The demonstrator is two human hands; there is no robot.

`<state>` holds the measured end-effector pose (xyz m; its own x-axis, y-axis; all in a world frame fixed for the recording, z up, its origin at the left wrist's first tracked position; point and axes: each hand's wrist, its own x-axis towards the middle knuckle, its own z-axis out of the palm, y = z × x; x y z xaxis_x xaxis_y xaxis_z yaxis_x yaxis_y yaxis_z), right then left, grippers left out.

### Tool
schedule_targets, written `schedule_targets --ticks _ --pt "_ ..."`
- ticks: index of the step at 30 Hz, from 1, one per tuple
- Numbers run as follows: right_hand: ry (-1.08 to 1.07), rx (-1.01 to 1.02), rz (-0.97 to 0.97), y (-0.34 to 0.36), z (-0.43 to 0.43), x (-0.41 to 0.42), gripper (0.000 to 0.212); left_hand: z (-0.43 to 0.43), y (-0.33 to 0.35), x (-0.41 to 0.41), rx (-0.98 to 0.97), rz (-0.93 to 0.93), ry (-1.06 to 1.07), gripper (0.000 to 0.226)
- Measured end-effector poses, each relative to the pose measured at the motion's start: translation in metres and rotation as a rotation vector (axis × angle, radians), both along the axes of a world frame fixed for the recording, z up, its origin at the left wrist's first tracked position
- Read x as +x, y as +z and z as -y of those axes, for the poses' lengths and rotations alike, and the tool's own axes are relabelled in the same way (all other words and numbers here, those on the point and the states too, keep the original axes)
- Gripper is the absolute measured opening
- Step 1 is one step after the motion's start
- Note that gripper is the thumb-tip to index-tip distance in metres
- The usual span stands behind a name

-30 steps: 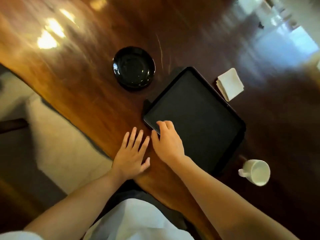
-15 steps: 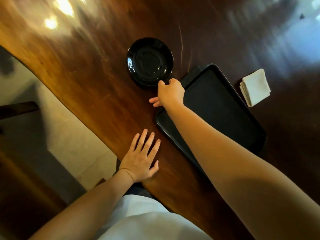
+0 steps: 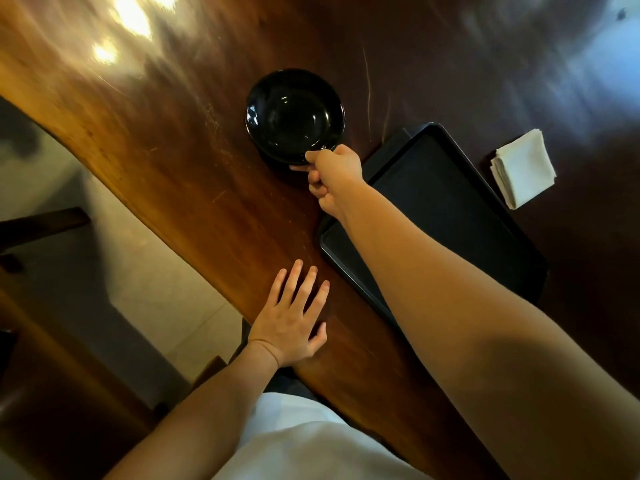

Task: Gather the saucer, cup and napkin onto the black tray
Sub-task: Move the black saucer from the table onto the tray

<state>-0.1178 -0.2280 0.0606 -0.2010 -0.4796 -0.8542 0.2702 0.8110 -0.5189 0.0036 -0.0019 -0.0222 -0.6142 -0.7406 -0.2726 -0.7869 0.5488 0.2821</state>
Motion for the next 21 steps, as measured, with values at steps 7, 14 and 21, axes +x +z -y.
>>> schedule_targets --ticks 7,14,21 --pt "-0.058 -0.084 0.09 0.017 -0.043 -0.019 0.014 0.002 0.006 0.0 -0.01 0.036 -0.003 0.075" --pt "-0.211 -0.157 0.129 0.036 -0.094 -0.07 0.019 0.002 0.008 -0.002 -0.037 0.065 -0.001 0.075" --pt "-0.423 -0.207 0.186 0.033 -0.141 -0.12 0.015 0.0 0.009 -0.004 -0.048 0.079 0.01 0.075"
